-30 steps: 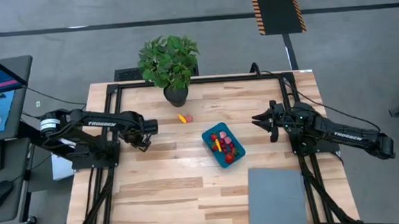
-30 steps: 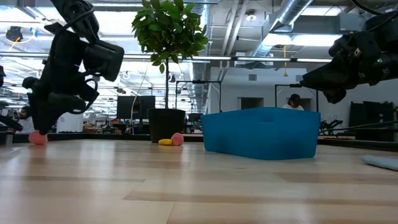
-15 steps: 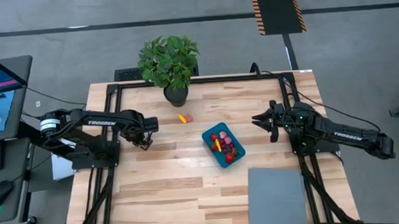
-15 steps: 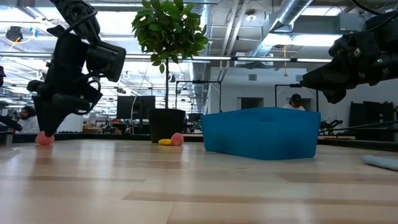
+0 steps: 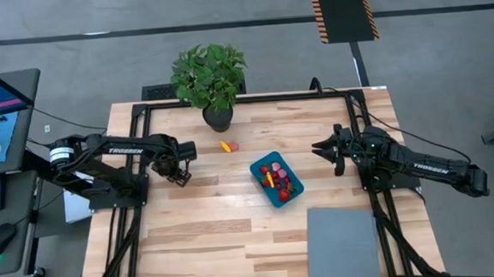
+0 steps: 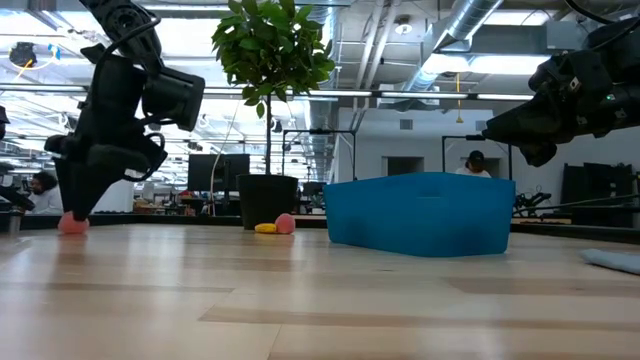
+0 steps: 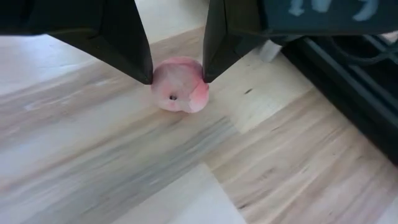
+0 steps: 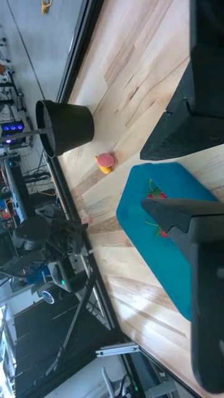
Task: Pick and placing Produce into tupperware
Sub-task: Put the left apricot into the blue bin
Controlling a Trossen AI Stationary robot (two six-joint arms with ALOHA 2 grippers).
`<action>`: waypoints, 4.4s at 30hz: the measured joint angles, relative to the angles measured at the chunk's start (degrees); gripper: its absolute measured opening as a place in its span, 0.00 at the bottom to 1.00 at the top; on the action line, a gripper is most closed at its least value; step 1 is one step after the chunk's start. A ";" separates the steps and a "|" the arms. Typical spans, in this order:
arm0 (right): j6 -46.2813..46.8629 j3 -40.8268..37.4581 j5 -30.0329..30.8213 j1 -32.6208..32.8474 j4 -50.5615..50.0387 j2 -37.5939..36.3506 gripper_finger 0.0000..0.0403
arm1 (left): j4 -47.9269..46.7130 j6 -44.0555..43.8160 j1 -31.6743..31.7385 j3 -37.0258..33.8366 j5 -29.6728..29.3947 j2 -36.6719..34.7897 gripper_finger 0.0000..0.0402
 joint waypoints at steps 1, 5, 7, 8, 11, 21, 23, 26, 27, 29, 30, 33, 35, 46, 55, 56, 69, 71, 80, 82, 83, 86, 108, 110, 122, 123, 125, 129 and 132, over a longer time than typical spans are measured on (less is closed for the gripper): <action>0.01 0.00 0.00 -0.01 0.00 0.00 0.33 | 0.56 0.31 0.02 0.00 0.71 -0.02 0.32; 0.00 -0.01 0.00 -0.01 0.00 0.00 0.33 | 3.34 1.59 -0.11 0.14 4.83 -0.09 0.32; 0.00 0.00 0.01 -0.01 0.00 0.00 0.33 | 3.44 1.10 -0.55 0.13 4.97 -0.09 0.32; 0.00 0.00 0.00 -0.02 0.00 0.00 0.33 | 3.65 0.71 -0.78 0.13 5.08 -0.09 0.31; 0.00 0.00 0.00 -0.01 -0.01 0.00 0.33 | 5.31 1.14 -1.88 0.15 6.64 -0.11 0.26; 0.00 -0.02 0.00 -0.01 0.00 0.00 0.33 | 8.09 1.14 -3.34 0.43 6.39 -1.64 0.18; 0.02 -0.02 0.00 -0.01 -0.02 0.00 0.33 | 9.25 1.39 -3.74 1.49 6.02 -2.96 0.19; 0.02 -0.02 0.00 -0.02 0.00 0.00 0.33 | 12.74 2.81 -4.72 3.16 5.94 -5.65 0.20; 0.00 0.00 0.00 -0.02 0.00 0.00 0.33 | 14.06 2.82 -5.25 3.50 5.65 -6.81 0.20; 0.00 0.00 0.00 -0.02 0.00 0.00 0.33 | 18.17 2.39 -6.06 3.73 5.63 -9.46 0.20; 0.00 -0.01 0.00 0.00 0.00 0.00 0.33 | 20.48 2.09 -6.54 3.74 5.83 -10.87 0.20; 0.02 -0.02 0.00 -0.02 0.00 0.00 0.33 | 25.84 0.78 -8.57 3.74 5.30 -15.40 0.20; 0.01 -0.02 0.00 -0.02 -0.02 0.00 0.33 | 28.82 -0.96 -10.41 3.74 3.56 -18.40 0.20; 0.01 0.00 0.00 -0.01 0.00 0.00 0.33 | 53.30 -5.34 -17.54 3.80 -13.01 -28.42 0.20; 0.00 0.00 0.00 0.00 0.00 0.00 0.33 | 67.35 -12.05 -17.54 3.85 6.64 -29.03 0.21; 0.01 0.00 0.00 -0.01 -0.01 0.00 0.33 | 67.56 -10.39 -17.59 3.85 9.86 -29.05 0.21; 0.01 -0.01 0.00 -0.01 -0.01 0.00 0.33 | 66.96 21.14 -24.04 3.85 23.86 -29.00 0.21; 0.00 -0.01 0.00 -0.01 0.00 0.00 0.33 | 65.01 29.40 -25.15 3.85 20.22 -29.03 0.21; 0.00 -0.02 0.00 -0.02 -0.02 0.00 0.33 | 61.54 58.93 -31.10 3.92 -3.67 -26.42 0.21; 0.01 0.00 0.00 -0.01 0.00 0.00 0.33 | 61.14 65.10 -32.45 3.94 -7.89 -24.65 0.21; 0.01 0.00 0.00 -0.01 -0.01 0.00 0.33 | 61.11 68.31 -32.92 3.93 -9.96 -23.52 0.21; 0.02 -0.02 0.00 -0.01 -0.01 0.00 0.33 | 62.23 75.14 -34.16 3.91 -16.79 -20.05 0.21; 0.02 -0.01 0.00 -0.01 -0.01 -0.09 0.33 | 87.14 107.03 -37.68 3.87 -60.18 0.20 0.18; 0.00 0.00 0.00 -0.01 -0.02 -0.09 0.33 | 88.08 103.60 -37.68 3.87 -59.92 0.26 0.18; 0.00 0.00 0.00 0.00 -0.02 -0.09 0.33 | 97.01 42.00 -35.12 3.87 -43.87 0.28 0.19; 0.00 -0.01 0.00 -0.01 0.00 -0.09 0.33 | 96.72 37.00 -34.27 3.87 -40.84 0.28 0.19; 0.00 -0.01 0.00 -0.01 -0.02 -0.09 0.33 | 95.94 25.80 -32.50 3.87 -36.27 0.28 0.19; 0.00 -0.02 0.00 -0.02 0.00 -0.09 0.33 | 95.92 10.77 -29.44 3.87 -27.26 0.28 0.19; 0.00 0.00 0.00 -0.02 0.00 -0.09 0.33 | 95.73 8.80 -27.94 3.87 -21.66 0.28 0.19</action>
